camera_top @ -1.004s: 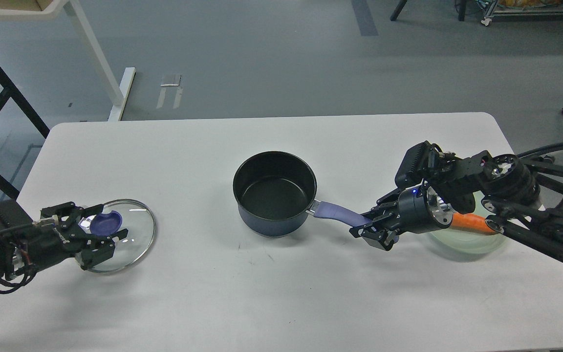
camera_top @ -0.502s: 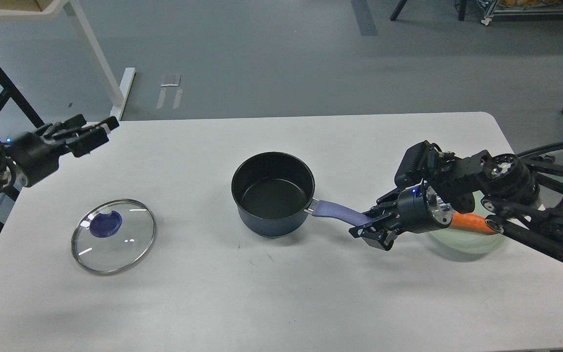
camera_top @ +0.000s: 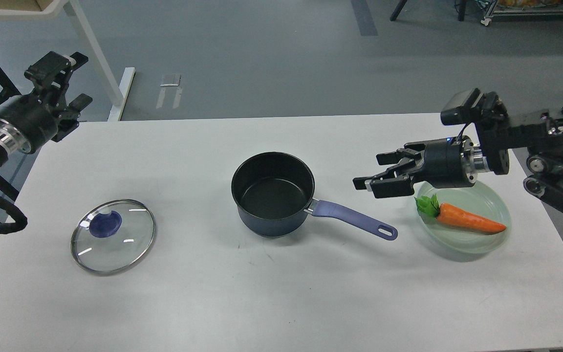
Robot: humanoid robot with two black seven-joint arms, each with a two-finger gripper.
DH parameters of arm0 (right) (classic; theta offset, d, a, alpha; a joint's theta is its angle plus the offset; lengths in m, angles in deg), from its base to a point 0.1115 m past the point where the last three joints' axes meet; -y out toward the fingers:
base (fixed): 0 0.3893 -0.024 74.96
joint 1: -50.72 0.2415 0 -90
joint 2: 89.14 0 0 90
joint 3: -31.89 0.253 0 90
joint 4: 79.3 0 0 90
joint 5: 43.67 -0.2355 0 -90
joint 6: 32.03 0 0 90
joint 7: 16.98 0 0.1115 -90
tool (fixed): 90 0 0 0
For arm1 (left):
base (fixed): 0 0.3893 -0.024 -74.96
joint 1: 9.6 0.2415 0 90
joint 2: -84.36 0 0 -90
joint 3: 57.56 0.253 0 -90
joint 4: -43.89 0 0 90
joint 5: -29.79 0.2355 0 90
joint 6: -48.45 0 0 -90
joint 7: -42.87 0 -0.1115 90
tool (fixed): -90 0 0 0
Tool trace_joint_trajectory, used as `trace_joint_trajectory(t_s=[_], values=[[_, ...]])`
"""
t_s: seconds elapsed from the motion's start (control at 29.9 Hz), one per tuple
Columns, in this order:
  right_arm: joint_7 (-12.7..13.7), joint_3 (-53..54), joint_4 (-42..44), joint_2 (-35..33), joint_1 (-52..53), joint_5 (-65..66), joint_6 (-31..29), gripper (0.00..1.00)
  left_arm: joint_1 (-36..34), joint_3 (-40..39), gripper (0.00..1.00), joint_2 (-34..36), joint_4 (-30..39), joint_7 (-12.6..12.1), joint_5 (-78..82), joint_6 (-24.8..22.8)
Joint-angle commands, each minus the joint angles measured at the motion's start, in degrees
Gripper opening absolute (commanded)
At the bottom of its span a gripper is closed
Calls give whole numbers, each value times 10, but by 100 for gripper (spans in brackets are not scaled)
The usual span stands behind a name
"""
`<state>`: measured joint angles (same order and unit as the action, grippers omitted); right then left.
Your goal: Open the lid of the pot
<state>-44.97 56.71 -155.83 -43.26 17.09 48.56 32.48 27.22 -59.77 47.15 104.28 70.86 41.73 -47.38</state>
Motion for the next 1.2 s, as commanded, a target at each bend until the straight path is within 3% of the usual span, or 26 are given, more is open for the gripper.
trace_joint_trajectory(t_s=[0.0,0.23,0.54,0.87,1.17], values=[[0,47,42,-9,-5,-187,19,100,20,0,99,-14,-8,0,-69,-15],[0,44,140,-6,-35,-592,90,100,55,-9,99,-43,-16,0,-125,-23],[0,51,154,29,-138,-870,102,100,101,-70,99,-86,-42,0,-135,-21],[0,54,181,169,-188,-906,103,100,148,-200,99,-187,-66,0,-133,-26],[0,57,176,180,-189,-905,98,100,155,-249,99,-190,-64,-5,-130,-67]])
